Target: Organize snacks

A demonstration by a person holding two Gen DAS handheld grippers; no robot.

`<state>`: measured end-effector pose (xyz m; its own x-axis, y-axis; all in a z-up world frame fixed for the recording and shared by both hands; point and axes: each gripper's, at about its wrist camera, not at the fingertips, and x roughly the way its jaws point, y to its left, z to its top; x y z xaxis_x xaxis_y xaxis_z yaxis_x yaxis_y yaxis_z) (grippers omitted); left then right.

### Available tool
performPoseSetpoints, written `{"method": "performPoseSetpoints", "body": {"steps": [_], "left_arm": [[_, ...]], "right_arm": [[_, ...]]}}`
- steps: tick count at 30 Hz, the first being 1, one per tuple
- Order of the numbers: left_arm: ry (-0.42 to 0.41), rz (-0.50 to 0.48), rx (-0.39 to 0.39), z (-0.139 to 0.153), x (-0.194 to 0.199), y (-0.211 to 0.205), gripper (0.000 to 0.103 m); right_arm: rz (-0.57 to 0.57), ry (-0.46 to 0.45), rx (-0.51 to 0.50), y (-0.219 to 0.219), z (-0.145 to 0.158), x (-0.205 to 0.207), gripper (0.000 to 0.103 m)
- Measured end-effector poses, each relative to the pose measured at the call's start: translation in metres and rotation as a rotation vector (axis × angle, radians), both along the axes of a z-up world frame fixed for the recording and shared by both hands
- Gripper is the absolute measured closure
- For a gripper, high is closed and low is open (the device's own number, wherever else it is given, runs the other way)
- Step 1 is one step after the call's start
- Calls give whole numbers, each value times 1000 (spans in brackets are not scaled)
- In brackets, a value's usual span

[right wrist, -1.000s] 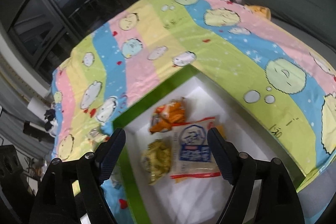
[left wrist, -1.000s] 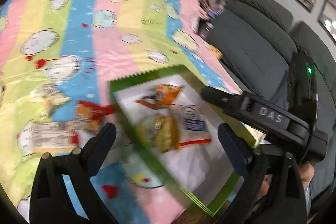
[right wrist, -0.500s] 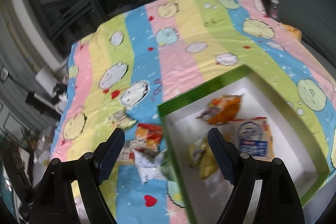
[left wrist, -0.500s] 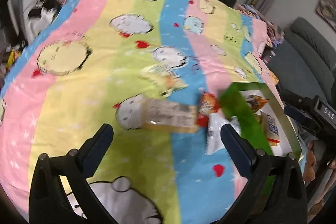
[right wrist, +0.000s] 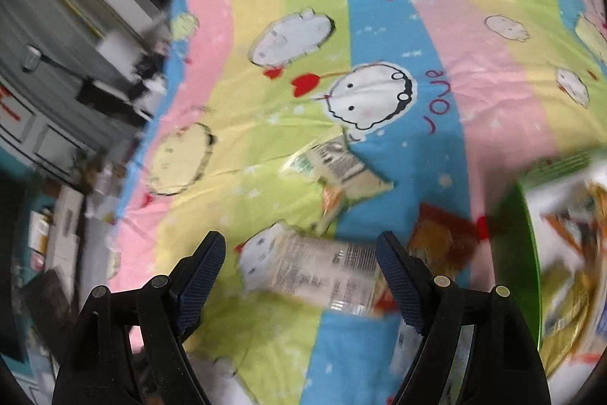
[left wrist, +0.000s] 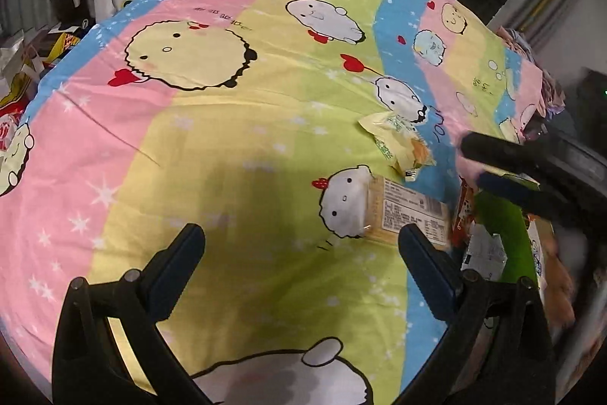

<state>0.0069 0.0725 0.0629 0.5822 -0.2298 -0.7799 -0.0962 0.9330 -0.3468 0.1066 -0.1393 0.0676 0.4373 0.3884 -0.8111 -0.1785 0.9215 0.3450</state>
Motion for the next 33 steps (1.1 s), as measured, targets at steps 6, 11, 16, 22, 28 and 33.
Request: {"method": "performPoseSetpoints", "body": {"steps": [6,11,16,22,28,33], "left_arm": [[3,23,19,2,1,7,1],[7,2,-1,2,0,5,1],[5,-11,14,2,0,-2,1],[-5,-11,12,4,-1,-2,1],[-12,22,4,7,-3,7,1],[-50,0,20,14,-8,3,1]], "right_arm": [[42,111,-228,29,-38,64,21],[79,160,-193,33,-59,76,27],[77,85,-247,34,-50,63,65],[67,-17,-195,24,-20,18,71],[180,-111,-109,22,3,-59,71],[235,-64,-116,31,-17,-92,70]]}}
